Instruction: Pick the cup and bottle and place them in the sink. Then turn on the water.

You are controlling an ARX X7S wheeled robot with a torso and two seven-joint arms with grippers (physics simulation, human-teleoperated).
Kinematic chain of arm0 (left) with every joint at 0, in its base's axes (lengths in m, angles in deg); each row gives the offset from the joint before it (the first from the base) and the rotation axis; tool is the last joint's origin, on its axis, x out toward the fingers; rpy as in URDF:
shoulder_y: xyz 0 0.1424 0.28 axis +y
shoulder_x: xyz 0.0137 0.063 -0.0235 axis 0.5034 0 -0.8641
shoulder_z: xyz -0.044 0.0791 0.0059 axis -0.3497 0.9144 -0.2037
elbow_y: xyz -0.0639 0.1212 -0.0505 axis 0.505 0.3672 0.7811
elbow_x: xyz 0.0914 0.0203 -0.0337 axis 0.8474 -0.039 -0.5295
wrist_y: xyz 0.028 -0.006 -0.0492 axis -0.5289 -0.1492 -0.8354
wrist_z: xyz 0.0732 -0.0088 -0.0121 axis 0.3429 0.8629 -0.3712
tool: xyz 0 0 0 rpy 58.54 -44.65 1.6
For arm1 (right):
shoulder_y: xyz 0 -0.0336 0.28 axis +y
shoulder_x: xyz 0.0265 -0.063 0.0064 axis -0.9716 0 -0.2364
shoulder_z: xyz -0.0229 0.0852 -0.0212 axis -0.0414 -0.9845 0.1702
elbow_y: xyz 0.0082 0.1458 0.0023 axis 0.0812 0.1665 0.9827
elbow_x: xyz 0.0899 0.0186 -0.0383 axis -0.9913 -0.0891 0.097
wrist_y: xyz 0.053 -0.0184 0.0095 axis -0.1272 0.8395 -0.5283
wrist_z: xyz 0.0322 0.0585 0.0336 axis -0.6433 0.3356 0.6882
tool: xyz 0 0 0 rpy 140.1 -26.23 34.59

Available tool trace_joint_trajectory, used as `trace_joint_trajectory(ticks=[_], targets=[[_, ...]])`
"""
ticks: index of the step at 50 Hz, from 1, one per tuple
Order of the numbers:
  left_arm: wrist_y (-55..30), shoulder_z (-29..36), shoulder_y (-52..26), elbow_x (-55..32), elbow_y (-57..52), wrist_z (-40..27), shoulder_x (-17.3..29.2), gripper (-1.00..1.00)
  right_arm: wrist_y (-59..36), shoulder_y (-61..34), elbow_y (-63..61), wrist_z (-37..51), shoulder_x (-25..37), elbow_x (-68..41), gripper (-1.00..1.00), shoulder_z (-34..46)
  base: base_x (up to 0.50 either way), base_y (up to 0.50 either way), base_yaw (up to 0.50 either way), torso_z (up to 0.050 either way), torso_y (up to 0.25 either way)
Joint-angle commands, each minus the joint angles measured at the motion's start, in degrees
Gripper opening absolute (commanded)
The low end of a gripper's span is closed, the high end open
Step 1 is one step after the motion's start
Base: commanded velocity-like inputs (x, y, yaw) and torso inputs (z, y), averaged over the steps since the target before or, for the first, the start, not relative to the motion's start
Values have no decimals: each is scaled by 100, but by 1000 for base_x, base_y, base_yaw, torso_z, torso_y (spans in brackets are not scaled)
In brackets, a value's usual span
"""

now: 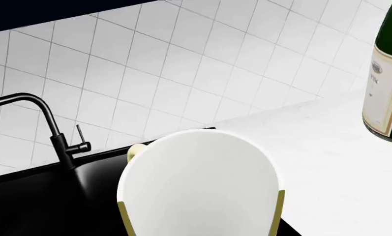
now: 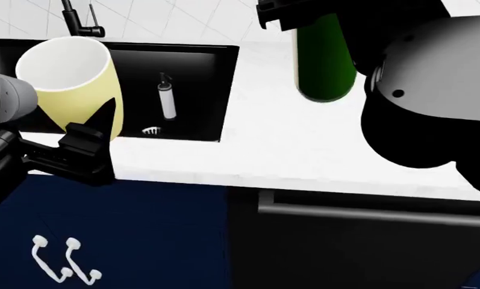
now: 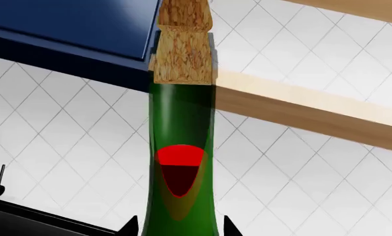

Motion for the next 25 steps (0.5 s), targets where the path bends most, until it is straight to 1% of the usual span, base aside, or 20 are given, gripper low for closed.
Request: trace_joint_trajectory(ticks=[1, 7, 12, 25], targets=[[81, -59, 7, -22, 10, -56, 29, -100, -149, -144, 8, 18, -36, 189, -100, 14, -468, 363, 0, 0, 10], [64, -34, -40, -51, 6, -99, 12, -100, -208, -183, 43, -1, -73, 215, -100, 73, -509, 299, 0, 0, 2], [69, -42, -14, -21, 5, -86, 10, -100, -247, -200, 51, -7, -84, 227, -100, 109, -514, 151, 0, 0, 2], [85, -71, -27, -93, -18, -119, 55, -100, -323, -234, 28, 35, -66, 183, -100, 138, -502, 10, 0, 1, 2]])
